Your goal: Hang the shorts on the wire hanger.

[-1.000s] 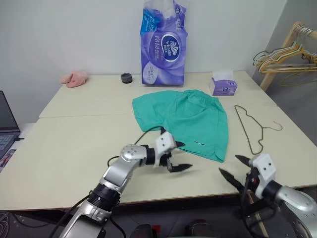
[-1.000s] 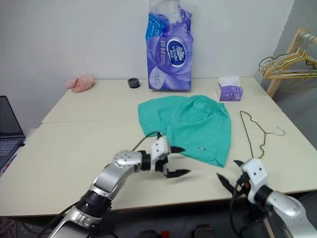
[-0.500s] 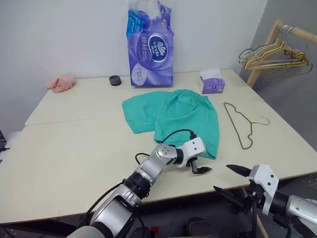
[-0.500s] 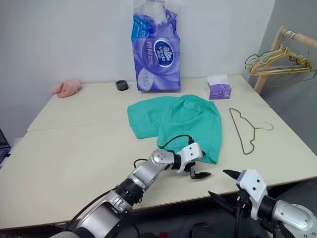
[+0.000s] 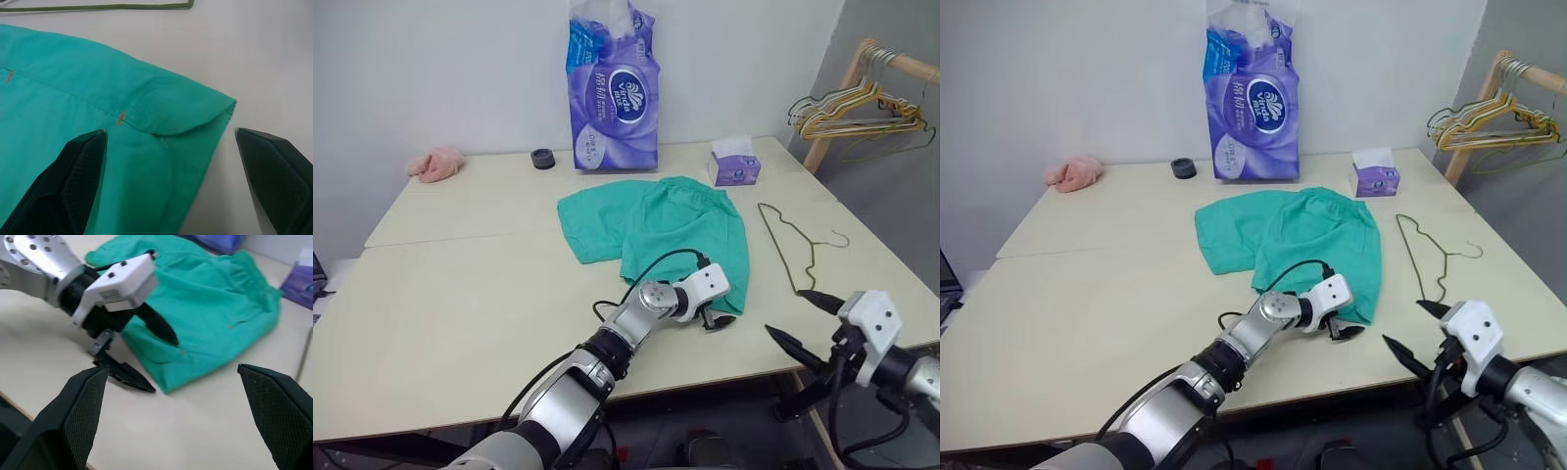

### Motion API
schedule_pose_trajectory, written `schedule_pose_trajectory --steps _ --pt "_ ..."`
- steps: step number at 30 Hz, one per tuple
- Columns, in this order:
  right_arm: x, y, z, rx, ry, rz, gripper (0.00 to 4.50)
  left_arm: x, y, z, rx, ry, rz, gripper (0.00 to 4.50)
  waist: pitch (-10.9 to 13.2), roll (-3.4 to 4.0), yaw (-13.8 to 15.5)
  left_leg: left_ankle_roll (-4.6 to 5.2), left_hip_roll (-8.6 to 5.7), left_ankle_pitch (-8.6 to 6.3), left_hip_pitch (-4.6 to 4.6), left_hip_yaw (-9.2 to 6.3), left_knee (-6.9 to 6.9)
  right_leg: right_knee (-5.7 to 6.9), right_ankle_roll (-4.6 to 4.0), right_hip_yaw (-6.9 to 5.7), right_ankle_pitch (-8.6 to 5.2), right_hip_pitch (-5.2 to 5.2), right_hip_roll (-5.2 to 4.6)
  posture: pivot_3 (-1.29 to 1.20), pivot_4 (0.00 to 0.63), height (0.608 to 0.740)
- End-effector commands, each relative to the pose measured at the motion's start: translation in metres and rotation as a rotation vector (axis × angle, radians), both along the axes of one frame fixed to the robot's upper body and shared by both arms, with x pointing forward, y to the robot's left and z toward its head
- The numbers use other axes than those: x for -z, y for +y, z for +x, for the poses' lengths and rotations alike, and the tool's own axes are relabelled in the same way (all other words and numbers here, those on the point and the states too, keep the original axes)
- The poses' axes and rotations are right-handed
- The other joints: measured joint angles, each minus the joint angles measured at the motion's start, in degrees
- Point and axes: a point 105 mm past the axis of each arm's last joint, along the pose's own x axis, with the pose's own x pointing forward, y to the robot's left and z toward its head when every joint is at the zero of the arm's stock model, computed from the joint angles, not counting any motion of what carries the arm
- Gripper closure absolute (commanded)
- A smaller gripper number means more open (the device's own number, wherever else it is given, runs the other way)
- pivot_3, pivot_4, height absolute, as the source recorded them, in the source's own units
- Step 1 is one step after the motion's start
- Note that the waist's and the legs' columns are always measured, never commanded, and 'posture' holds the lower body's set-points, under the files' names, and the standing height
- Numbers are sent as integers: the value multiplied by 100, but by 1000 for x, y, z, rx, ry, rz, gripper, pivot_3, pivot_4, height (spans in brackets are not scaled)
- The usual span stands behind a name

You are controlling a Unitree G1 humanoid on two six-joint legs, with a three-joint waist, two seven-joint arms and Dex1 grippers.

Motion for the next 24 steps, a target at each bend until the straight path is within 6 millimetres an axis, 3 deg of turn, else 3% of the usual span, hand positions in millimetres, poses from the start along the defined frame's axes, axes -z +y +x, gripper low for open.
schedule_pose_trajectory --steps 1,7,15,24 --pt "-18 -2 0 -28 -26 -2 0 9 12 8 -51 -3 46 401 0 0 -1 0 0 0 0 0 -1 0 0 0 0 0 0 -231 35 740" --pt "-31 4 1 -59 -18 -15 0 9 17 9 -59 12 39 2031 0 0 -46 0 2 0 1 1 0 2 0 1 2 1 1 -232 37 740" --pt "-32 13 -3 -141 35 -96 0 1 32 16 -89 28 9 4487 3 -4 -149 0 3 0 -3 0 -2 -2 1 1 2 0 1 -219 38 740" --pt "-40 7 8 -122 0 -105 0 -19 44 8 -42 16 -31 4487 4 3 -116 0 4 0 -7 -8 -7 -3 1 5 2 -5 -12 -177 41 740"
